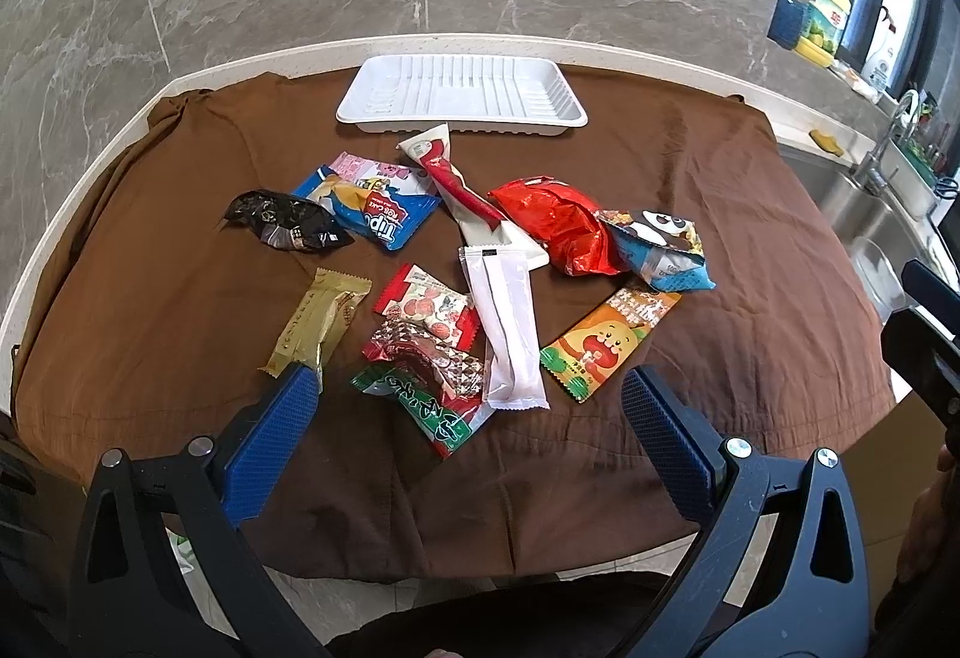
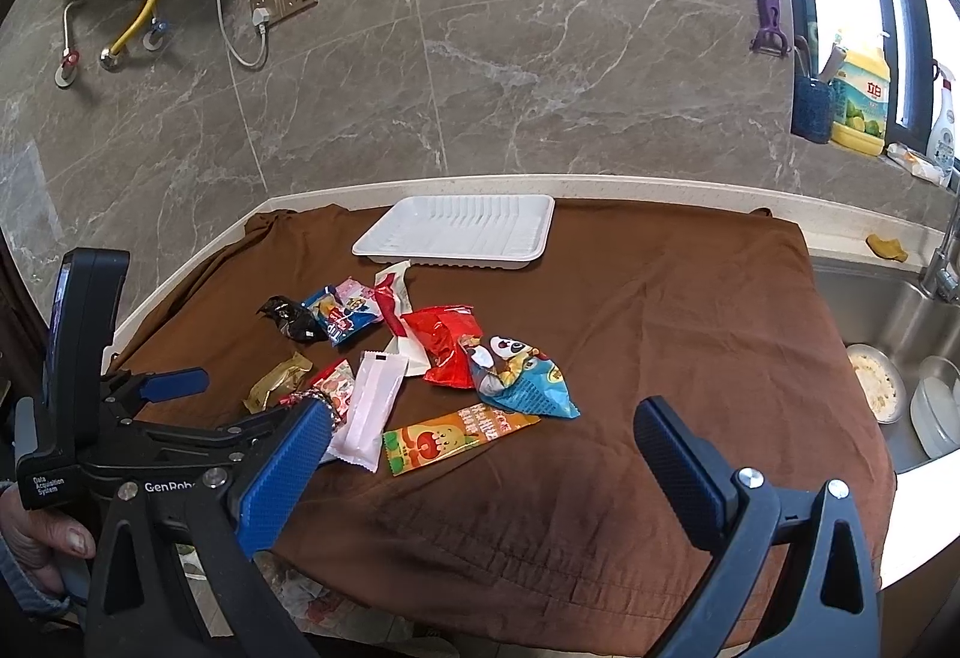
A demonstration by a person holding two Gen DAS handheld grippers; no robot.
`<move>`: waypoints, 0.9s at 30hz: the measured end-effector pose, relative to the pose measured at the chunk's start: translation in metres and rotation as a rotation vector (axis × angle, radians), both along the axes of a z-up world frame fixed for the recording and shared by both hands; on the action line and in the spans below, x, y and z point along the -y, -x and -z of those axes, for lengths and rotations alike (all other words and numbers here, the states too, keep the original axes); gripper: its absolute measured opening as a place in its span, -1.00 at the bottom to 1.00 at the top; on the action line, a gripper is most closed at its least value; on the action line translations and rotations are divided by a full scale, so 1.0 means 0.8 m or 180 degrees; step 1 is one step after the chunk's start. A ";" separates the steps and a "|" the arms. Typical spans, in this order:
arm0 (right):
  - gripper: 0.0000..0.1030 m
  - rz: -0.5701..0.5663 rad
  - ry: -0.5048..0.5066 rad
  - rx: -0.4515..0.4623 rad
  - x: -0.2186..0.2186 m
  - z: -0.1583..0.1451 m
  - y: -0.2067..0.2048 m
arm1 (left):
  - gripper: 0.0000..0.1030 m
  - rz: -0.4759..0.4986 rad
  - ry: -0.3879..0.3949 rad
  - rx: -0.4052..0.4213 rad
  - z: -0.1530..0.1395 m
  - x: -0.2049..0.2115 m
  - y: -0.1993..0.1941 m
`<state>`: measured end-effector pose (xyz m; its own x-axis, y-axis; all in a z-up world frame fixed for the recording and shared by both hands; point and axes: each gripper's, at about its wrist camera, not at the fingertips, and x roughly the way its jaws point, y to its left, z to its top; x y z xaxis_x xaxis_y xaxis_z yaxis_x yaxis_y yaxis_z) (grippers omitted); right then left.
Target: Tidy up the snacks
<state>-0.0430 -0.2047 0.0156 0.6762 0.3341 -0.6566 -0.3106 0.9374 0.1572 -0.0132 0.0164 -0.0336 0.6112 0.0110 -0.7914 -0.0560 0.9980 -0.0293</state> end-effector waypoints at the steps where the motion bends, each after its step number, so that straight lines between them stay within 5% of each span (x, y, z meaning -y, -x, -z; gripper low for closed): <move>1: 1.00 -0.0001 0.0004 -0.0002 -0.001 0.000 0.000 | 0.99 -0.0006 0.0001 -0.0003 0.001 -0.001 0.000; 27: 1.00 0.0031 0.0150 -0.0156 -0.035 0.017 -0.048 | 0.99 -0.0551 0.0324 -0.0244 0.031 -0.118 -0.051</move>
